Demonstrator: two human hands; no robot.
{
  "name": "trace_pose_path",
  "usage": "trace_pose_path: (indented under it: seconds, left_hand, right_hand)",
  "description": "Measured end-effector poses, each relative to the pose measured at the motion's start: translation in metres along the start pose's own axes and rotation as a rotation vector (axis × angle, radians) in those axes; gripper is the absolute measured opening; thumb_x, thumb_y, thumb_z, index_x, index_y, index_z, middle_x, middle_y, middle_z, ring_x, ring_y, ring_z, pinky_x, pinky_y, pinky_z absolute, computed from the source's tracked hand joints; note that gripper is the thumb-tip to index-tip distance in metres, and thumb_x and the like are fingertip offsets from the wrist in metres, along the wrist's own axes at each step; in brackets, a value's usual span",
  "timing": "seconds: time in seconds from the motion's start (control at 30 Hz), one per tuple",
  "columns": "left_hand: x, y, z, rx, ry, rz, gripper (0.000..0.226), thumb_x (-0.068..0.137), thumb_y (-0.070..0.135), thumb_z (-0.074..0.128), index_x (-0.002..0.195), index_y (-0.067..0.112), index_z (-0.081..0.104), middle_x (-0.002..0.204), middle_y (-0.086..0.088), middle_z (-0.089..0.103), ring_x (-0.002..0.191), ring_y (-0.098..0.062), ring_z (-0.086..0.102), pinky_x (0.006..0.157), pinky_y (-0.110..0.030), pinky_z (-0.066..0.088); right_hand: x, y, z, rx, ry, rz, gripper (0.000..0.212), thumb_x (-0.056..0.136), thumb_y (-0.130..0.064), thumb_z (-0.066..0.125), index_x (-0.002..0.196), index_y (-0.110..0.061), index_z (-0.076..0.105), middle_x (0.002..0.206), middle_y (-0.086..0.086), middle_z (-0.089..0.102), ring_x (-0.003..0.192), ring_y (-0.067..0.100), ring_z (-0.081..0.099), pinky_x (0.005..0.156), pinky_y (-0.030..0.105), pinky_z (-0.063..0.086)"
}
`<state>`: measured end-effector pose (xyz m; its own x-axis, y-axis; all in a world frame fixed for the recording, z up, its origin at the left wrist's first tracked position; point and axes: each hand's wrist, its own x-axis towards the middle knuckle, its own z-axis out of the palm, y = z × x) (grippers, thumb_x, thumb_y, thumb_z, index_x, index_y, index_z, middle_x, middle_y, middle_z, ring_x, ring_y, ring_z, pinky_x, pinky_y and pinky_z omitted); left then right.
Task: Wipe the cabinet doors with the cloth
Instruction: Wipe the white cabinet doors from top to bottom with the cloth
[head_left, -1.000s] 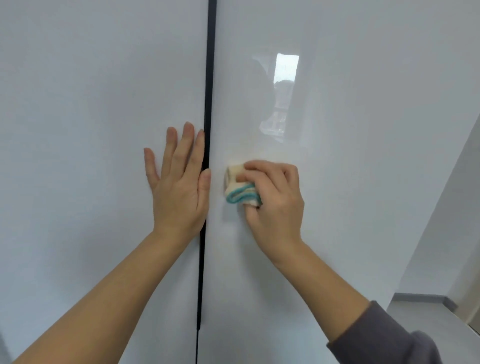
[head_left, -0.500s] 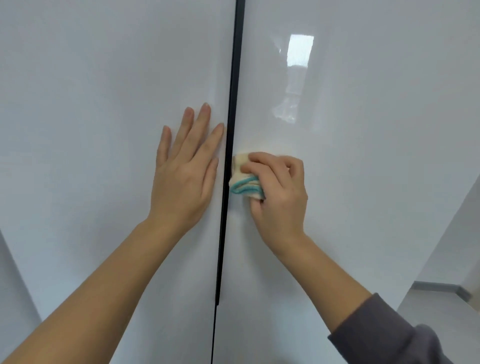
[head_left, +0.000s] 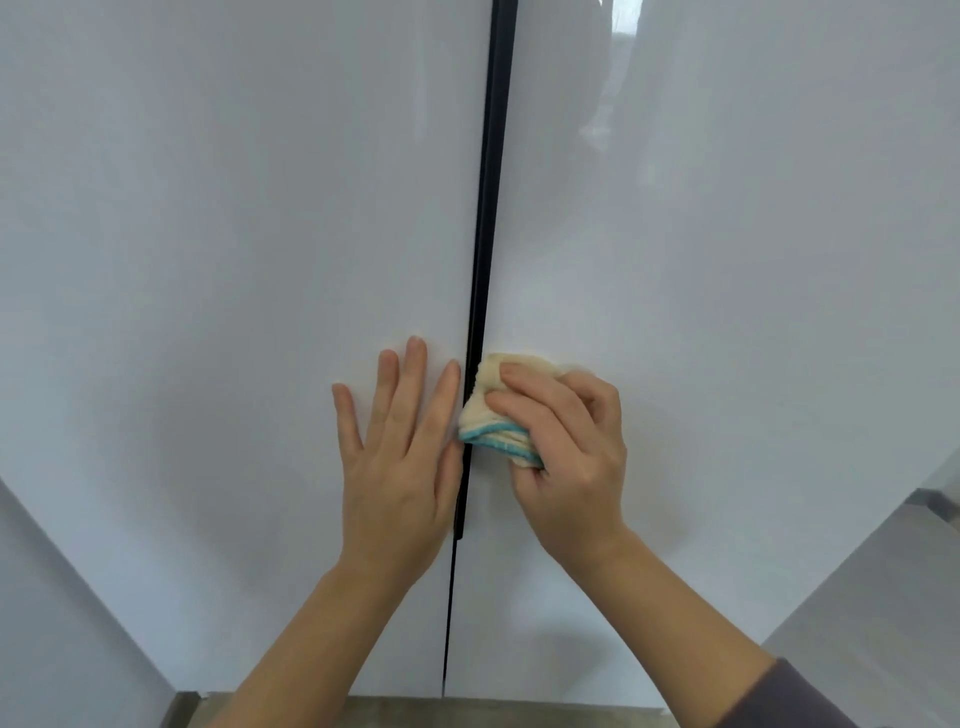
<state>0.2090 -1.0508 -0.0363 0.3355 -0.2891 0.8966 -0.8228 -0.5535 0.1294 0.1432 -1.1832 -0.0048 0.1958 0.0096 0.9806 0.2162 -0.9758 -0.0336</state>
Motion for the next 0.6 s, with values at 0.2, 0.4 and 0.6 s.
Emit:
trace_pose_path:
  seconds: [0.2,0.4,0.6]
  left_hand:
    - [-0.004,-0.005,0.007,0.06,-0.017,0.018,0.05,0.102,0.016,0.04,0.151,0.011,0.029,0.16,-0.014,0.014,0.15,-0.029,0.01,0.117,-0.06,0.006]
    - [-0.004,-0.002,0.006,0.061,-0.017,0.001,0.061,0.098,0.037,0.043,0.152,0.015,0.024,0.161,-0.01,0.014,0.151,-0.023,0.003,0.118,-0.06,0.005]
    - [-0.004,0.007,0.022,0.042,0.084,-0.062,0.059,0.095,0.025,0.052,0.148,0.014,0.029,0.158,-0.014,0.019,0.151,-0.023,0.001,0.117,-0.062,0.002]
  right_hand:
    - [-0.054,0.011,-0.006,-0.077,-0.162,-0.106,0.021,0.078,0.007,0.075,0.091,-0.009,0.078,0.11,-0.001,0.073,0.09,0.024,0.053,0.07,0.036,0.05]
    - [-0.004,0.025,-0.044,-0.156,-0.142,-0.063,0.035,0.076,0.014,0.053,0.09,-0.011,0.073,0.107,0.007,0.07,0.096,0.028,0.051,0.075,0.04,0.048]
    - [-0.02,0.036,-0.039,-0.19,-0.081,-0.069,0.029,0.087,0.004,0.048,0.093,-0.015,0.069,0.112,0.004,0.061,0.099,0.03,0.049,0.088,0.037,0.043]
